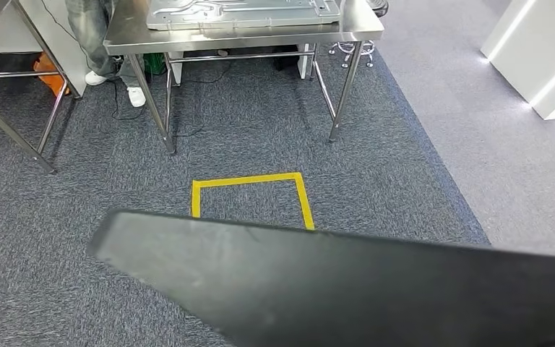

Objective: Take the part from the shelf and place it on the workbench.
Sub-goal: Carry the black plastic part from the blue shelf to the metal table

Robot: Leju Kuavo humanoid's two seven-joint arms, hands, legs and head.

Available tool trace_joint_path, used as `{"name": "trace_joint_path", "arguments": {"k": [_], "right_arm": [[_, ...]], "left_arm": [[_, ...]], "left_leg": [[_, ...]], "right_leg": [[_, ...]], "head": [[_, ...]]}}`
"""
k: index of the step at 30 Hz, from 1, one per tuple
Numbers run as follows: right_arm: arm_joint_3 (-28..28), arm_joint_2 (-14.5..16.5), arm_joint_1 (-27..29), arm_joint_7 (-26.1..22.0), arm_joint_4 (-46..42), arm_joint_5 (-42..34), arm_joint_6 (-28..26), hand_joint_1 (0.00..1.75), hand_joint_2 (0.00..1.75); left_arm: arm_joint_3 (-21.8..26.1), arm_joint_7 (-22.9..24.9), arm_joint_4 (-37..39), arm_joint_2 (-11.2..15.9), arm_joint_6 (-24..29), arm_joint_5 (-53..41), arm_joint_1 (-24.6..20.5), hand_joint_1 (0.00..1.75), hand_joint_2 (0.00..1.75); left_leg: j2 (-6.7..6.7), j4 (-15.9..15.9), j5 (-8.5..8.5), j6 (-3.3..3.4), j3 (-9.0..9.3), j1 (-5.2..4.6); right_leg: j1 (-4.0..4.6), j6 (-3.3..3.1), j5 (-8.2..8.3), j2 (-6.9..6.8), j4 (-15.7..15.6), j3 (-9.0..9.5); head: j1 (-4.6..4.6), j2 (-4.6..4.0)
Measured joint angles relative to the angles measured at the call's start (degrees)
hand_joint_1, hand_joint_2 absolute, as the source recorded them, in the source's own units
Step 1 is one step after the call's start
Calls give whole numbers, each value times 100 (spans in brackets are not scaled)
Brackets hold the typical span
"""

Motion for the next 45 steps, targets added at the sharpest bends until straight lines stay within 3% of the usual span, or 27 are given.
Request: {"name": "trace_joint_path", "arguments": {"k": [2, 4, 8, 10, 12, 13, 14, 15, 17, 19, 22, 24, 27, 28, 29, 30, 32, 33, 35, 38, 40, 43, 44, 45], "right_arm": [[34, 1, 37, -35, -22, 126, -83, 175, 175], [101, 1, 74, -87, -61, 228, -181, 175, 175], [190, -1, 160, -161, -125, 304, -282, 175, 175], [215, 1, 175, -168, -154, 308, -301, 175, 175], [242, 1, 192, -170, -166, 309, -313, 175, 175], [253, 1, 204, -170, -167, 309, -320, 175, 175], [262, 1, 214, -169, -167, 309, -323, 175, 175], [269, 1, 220, -169, -168, 309, -327, 175, 175], [273, 1, 223, -169, -171, 309, -333, 175, 175], [274, 1, 222, -170, -173, 304, -339, 175, 175], [275, -5, 216, -174, -176, 242, -352, 175, 175], [275, -27, 205, -183, -184, 186, -354, 175, 175], [275, -57, 201, -193, -187, 146, -354, 175, 175], [275, -66, 204, -194, -187, 145, -354, 175, 175], [275, -75, 206, -194, -186, 144, -354, 175, 175], [275, -86, 207, -194, -186, 143, -354, 175, 175], [274, -96, 205, -194, -186, 142, -354, 175, 175], [274, -99, 202, -195, -187, 142, -353, 175, 175], [273, -100, 200, -198, -187, 136, -353, 175, 175], [273, -111, 201, -202, -188, 128, -350, 175, 175], [273, -117, 202, -209, -188, 113, -333, 175, 175], [272, -119, 213, -219, -188, 85, -285, 175, 175], [271, -120, 220, -221, -188, 81, -268, 175, 175], [269, -120, 227, -226, -188, 77, -257, 175, 175]], "left_arm": [[22, -17, 0, 0, -17, -5, 4, 0, 175], [48, -33, 0, 3, -28, -4, 6, 0, 175], [75, -52, -1, 8, -38, -2, 8, 0, 175], [79, -55, -2, 10, -40, -2, 11, 0, 175], [82, -55, -2, 13, -43, -2, 24, 0, 175], [85, -55, -2, 15, -43, -1, 35, 0, 175], [87, -55, -1, 17, -41, -1, 48, 0, 175], [90, -55, -1, 19, -40, 0, 57, 0, 175], [94, -56, -2, 30, -40, 0, 62, 0, 175], [98, -59, -1, 44, -45, -6, 56, 0, 175], [101, -74, 0, 50, -55, -26, 55, 0, 175], [102, -86, 0, 45, -56, -48, 54, 0, 175], [102, -92, 0, 42, -57, -67, 49, 0, 175], [102, -92, 0, 42, -57, -70, 50, 0, 175], [102, -92, 0, 40, -57, -71, 51, 0, 175], [102, -92, 0, 37, -57, -73, 52, 0, 175], [102, -92, 0, 25, -57, -74, 51, 0, 175], [102, -92, 0, 21, -57, -74, 49, 0, 175], [102, -92, -1, 17, -57, -74, 46, 0, 175], [102, -93, -1, 17, -56, -75, 36, 0, 175], [102, -93, -1, 14, -54, -80, 29, 0, 175], [102, -93, 0, 9, -52, -87, 40, 0, 175], [103, -94, -1, 9, -51, -87, 47, 0, 175], [103, -97, -1, 9, -50, -88, 53, 0, 175]], "left_leg": [[-6, 1, -26, -39, 35, -7], [-9, 6, -51, -101, 47, -26], [-7, 82, -145, -245, 35, -15], [-14, 577, -442, -283, -189, -1], [-18, 1402, -808, -300, -600, 1], [-19, 1686, -875, -299, -755, 0], [-20, 1759, -822, -289, -813, -2], [-22, 1585, -657, -269, -754, -4], [-30, 776, -233, -187, -394, -27], [-28, 200, -38, -117, -137, -60], [-19, 80, -18, -62, -94, -71], [-11, 22, 19, -2, -59, -38], [0, -1, 25, 44, -42, -26], [1, 1, 18, 41, -39, -28], [0, 2, 7, 35, -29, -27], [-3, 3, -7, 24, -9, -26], [-11, 2, -49, -11, 56, -22], [-15, 8, -75, -40, 83, -30], [-16, 8, -116, -107, 104, -44], [-10, 20, -174, -212, 123, -46], [-14, 380, -401, -253, -26, -37], [-18, 1508, -873, -276, -627, -32], [-18, 1701, -877, -275, -760, -32], [-18, 1675, -768, -266, -788, -33]], "right_leg": [[5, -33, 373, -24, -814, 411], [36, -94, 504, -34, -1290, 637], [50, -253, 491, -16, -1357, 661], [41, -333, 497, -19, -1383, 675], [70, -372, 485, -20, -1376, 672], [86, -383, 478, -16, -1371, 674], [101, -388, 470, -8, -1363, 679], [113, -391, 460, 1, -1354, 689], [134, -379, 432, 14, -1338, 720], [152, -335, 406, 18, -1322, 732], [141, -239, 387, 12, -1316, 732], [129, -171, 256, 7, -1132, 662], [77, -75, -253, 4, -110, 151], [58, -50, -345, 3, 200, -24], [41, -31, -317, 2, 315, -109], [26, -21, -165, -1, 187, -70], [7, -30, 285, -20, -587, 285], [16, -51, 436, -28, -960, 465], [47, -113, 498, -30, -1289, 619], [49, -231, 485, -1, -1324, 640], [28, -315, 490, -2, -1370, 675], [59, -377, 462, -4, -1368, 689], [70, -384, 446, 2, -1362, 698], [79, -386, 426, 9, -1355, 716]], "head": [[1, -1], [-1, -1], [-2, -1], [-4, -1], [-4, 0], [-4, 0], [-3, 0], [-4, 0], [-3, -1], [-3, -1], [-4, 0], [-3, -1], [-2, -1], [-1, 0], [-1, -1], [-1, -1], [-1, -1], [-1, -1], [-3, -1], [-3, -1], [-5, -1], [-5, -1], [-5, -1], [-5, -1]]}}
